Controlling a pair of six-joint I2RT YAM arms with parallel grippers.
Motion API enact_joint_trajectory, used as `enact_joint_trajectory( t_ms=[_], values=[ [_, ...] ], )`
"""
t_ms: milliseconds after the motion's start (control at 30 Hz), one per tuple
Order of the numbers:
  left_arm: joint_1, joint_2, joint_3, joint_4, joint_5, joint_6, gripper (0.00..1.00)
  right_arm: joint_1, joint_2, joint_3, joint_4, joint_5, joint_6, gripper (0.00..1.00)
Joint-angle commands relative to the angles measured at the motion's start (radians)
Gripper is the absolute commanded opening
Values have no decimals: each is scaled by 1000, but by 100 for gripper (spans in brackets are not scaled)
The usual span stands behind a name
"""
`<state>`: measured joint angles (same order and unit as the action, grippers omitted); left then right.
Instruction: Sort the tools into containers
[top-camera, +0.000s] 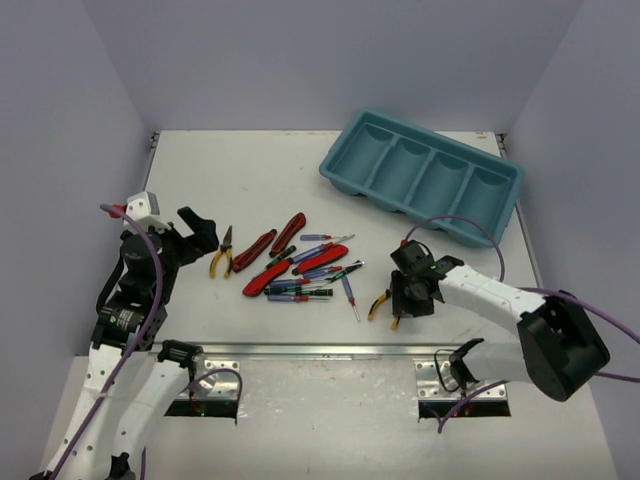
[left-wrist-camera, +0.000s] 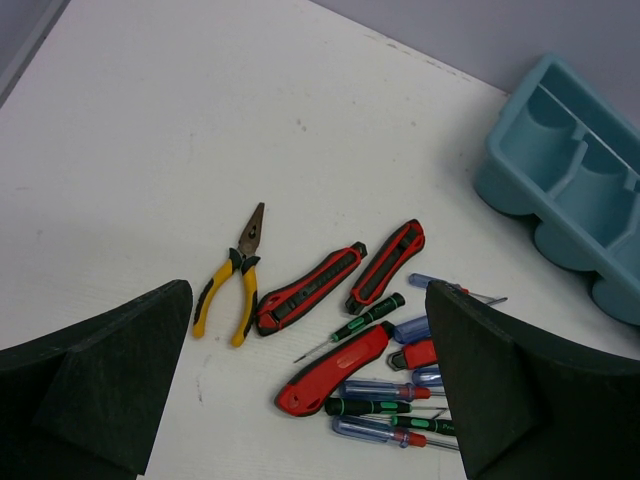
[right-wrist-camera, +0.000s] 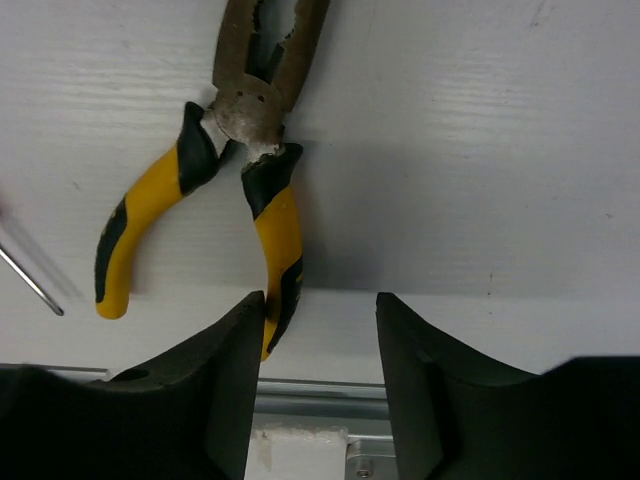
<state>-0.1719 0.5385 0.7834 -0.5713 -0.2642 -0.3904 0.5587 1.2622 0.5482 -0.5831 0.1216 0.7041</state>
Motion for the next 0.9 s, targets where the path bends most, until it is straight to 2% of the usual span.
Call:
enact_joint_trajectory(
  t_ms=[0, 100, 167, 267, 333, 400, 667, 867],
  values=[
    [-9, -2, -5, 46, 10, 1, 100, 4, 57, -42, 111, -27, 18, 46],
    [-9, -3, -6, 45, 11, 1, 100, 3, 98, -65, 137, -28, 14, 42],
    [-9, -2, -6, 47, 13, 1, 100, 4, 114, -70, 141, -20, 11, 34],
    [-9, -1, -6, 47, 13, 2, 100, 11, 116, -66, 133, -19, -2, 14],
    [-9, 0, -6, 47, 13, 2, 100, 16, 89, -58, 121, -22, -5, 9],
    [-9, -2, -6, 47, 14, 2, 100, 17, 40, -47, 106, -23, -6, 0],
    [-9, -1, -6, 47, 14, 2, 100, 17, -132, 40, -17, 36, -15, 0],
    [-9, -3, -6, 47, 14, 2, 100, 2, -214, 177, -130, 123, -55, 0]
  ],
)
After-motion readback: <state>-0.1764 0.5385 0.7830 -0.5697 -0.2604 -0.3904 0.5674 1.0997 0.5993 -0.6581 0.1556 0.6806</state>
